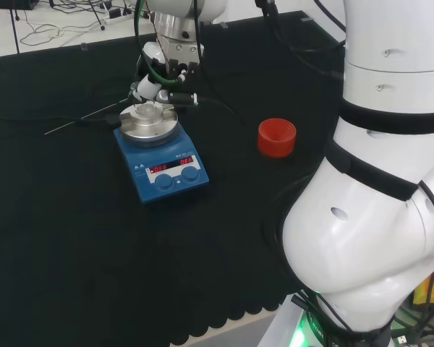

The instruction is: Place the round-bottom flask on the heater.

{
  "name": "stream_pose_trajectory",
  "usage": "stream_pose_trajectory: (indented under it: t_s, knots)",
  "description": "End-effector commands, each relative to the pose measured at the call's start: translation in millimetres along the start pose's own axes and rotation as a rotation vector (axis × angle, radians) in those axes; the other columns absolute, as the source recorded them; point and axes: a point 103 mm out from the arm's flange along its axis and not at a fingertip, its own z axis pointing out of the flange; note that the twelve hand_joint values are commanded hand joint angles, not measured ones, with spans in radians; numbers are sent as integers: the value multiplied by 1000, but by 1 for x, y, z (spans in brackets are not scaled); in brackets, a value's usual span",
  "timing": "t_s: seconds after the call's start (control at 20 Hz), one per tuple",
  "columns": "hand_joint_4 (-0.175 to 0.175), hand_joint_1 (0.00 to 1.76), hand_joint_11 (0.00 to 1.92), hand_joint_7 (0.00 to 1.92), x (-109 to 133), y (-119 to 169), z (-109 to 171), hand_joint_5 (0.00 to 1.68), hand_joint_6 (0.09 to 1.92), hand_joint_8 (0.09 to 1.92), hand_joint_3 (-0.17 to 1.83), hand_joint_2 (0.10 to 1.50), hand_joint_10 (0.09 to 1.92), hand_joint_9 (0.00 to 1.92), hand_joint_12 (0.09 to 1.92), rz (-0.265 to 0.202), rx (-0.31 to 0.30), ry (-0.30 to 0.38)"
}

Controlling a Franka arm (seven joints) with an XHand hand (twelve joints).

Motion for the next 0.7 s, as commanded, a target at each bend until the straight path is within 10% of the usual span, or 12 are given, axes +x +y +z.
stream_pose_trajectory:
  t_s: [0.05, 0.3, 0.45, 0.55, 0.7]
  knots:
    - [-13, 1139, 432, 422, -6, 2, 2, 1159, 910, 693, 738, 672, 595, 686, 1316, 5, 9, 9]
    - [-13, 1134, 430, 413, -7, 2, 3, 1143, 925, 695, 713, 691, 597, 680, 1318, 21, 14, 26]
    - [71, 1081, 394, 355, -10, 1, 2, 1056, 954, 723, 405, 877, 637, 627, 1340, 32, 21, 33]
    - [-26, 1012, 365, 324, -11, -1, 0, 878, 892, 724, 435, 805, 654, 593, 1350, 44, 21, 37]
    - [-71, 967, 330, 283, -12, -4, -4, 669, 827, 729, 621, 650, 679, 549, 1362, 43, 27, 33]
